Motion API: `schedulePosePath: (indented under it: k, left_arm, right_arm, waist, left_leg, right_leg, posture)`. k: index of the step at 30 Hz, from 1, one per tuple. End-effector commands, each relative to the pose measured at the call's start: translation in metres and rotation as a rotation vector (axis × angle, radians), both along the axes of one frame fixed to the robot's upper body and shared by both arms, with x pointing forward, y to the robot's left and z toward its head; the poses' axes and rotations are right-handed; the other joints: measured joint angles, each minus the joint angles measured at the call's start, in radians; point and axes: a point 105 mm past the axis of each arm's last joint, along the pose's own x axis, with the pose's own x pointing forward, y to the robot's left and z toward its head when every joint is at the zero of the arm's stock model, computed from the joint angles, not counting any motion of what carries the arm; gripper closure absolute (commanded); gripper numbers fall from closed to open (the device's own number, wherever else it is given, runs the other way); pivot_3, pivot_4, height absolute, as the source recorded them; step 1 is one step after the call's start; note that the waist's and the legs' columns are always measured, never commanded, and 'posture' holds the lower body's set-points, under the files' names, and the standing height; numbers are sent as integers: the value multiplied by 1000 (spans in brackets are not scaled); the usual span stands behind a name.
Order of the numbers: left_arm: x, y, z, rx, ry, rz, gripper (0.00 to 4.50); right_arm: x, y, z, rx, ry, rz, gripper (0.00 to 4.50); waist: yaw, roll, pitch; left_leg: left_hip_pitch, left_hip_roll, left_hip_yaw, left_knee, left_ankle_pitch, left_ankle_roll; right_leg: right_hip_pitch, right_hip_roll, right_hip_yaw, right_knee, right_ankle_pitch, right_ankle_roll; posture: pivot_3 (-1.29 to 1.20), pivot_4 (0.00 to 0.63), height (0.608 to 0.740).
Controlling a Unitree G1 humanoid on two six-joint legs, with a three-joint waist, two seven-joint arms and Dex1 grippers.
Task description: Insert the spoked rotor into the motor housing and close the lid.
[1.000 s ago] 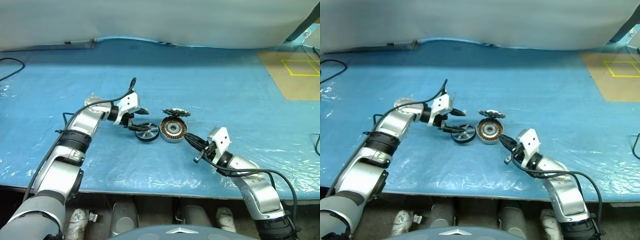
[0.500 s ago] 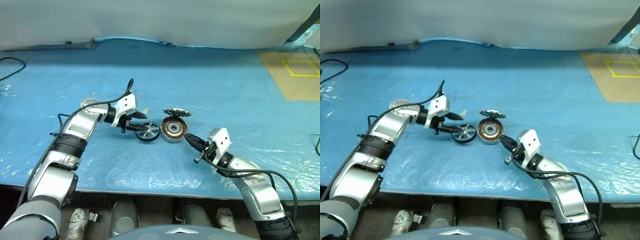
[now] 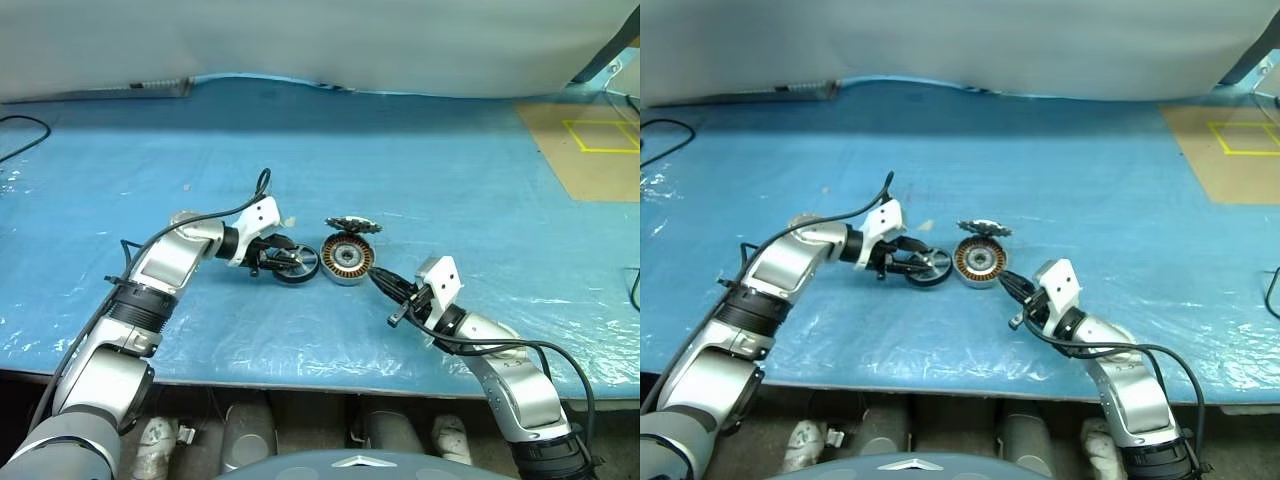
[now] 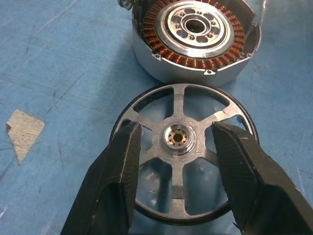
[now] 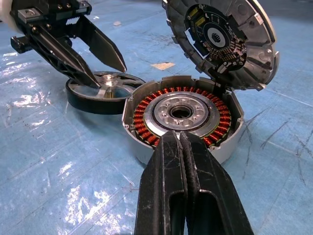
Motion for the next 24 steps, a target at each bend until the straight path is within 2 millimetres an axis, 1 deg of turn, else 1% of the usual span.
schedulePosePath:
  k: [1, 6, 13, 18, 21, 24]
  left_arm:
    - [-4, -5, 4, 6, -20, -26, 2073]
    - [-6, -7, -1, 18, -6, -35, 2073]
    - [-7, -6, -8, 68, -4, -41, 2073]
    - [-11, -7, -10, 77, 15, -52, 2073]
    - [-11, -6, -12, 99, 19, -52, 2073]
    - [-9, -5, -14, 117, 13, -36, 2073]
  right_arm:
    - [-5, 5, 12, 32, -35, 43, 4500]
    - [-12, 8, 13, 51, -21, 91, 4500]
    - [-15, 8, 10, 42, -11, 101, 4500]
    - [-25, 11, 10, 54, 8, 168, 4500]
    - [-32, 13, 3, 35, 41, 223, 4500]
    - [-32, 12, -1, 16, 44, 233, 4500]
  waist:
    - [0, 0, 0]
    - [1, 0, 0]
    - [1, 0, 0]
    - [2, 1, 0]
    - [2, 1, 0]
    - [2, 1, -1]
  left_leg:
    - [0, 0, 0, 0, 0, 0]
    - [0, 0, 0, 0, 0, 0]
    - [0, 0, 0, 0, 0, 0]
    - [0, 0, 0, 0, 0, 0]
    - [0, 0, 0, 0, 0, 0]
    - [1, 0, 0, 0, 0, 0]
  right_leg:
    - [0, 0, 0, 0, 0, 0]
    - [0, 0, 0, 0, 0, 0]
    - [1, 0, 0, 0, 0, 0]
    - [1, 0, 0, 0, 0, 0]
    - [2, 0, 0, 0, 0, 0]
    - [2, 0, 0, 0, 0, 0]
  posture:
    - [0, 150, 740]
    - [0, 150, 740]
    - [0, 150, 740]
    - [0, 150, 740]
    - [0, 150, 740]
    - [0, 150, 740]
